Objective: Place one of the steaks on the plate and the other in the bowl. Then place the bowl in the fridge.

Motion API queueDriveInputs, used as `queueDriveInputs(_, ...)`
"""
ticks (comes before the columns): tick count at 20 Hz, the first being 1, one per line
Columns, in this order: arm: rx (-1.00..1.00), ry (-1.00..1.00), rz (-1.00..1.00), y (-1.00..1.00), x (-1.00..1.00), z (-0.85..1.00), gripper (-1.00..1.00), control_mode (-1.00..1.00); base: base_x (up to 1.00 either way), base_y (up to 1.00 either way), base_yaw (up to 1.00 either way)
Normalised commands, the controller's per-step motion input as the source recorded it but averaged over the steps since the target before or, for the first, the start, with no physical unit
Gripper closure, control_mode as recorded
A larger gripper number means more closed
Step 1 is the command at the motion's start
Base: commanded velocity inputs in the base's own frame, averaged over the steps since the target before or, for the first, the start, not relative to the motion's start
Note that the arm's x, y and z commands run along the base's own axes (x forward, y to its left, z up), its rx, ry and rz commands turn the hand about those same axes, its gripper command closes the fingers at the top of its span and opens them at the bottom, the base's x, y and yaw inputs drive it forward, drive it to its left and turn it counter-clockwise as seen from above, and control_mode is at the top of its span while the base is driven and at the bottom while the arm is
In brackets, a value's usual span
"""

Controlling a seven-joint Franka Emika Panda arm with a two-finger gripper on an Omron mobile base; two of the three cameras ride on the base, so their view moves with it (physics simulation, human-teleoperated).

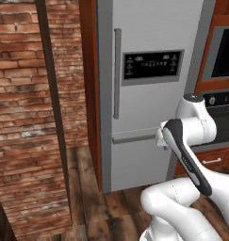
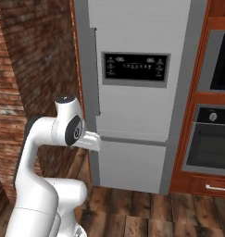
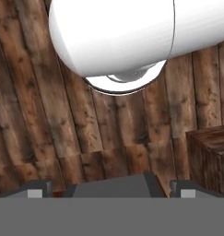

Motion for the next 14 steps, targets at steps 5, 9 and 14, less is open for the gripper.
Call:
queueDriveInputs(5,0.0,-0.16,0.07,0.37,0.46,0.41,-1.0,-1.0,0.0,0.0,0.0)
queueDriveInputs(9,0.0,-0.3,0.0,0.76,0.69,0.39,-1.0,-1.0,0.0,0.0,0.0)
queueDriveInputs(14,-0.03,-0.32,0.0,0.52,0.89,0.39,-1.0,-1.0,0.0,0.0,0.0)
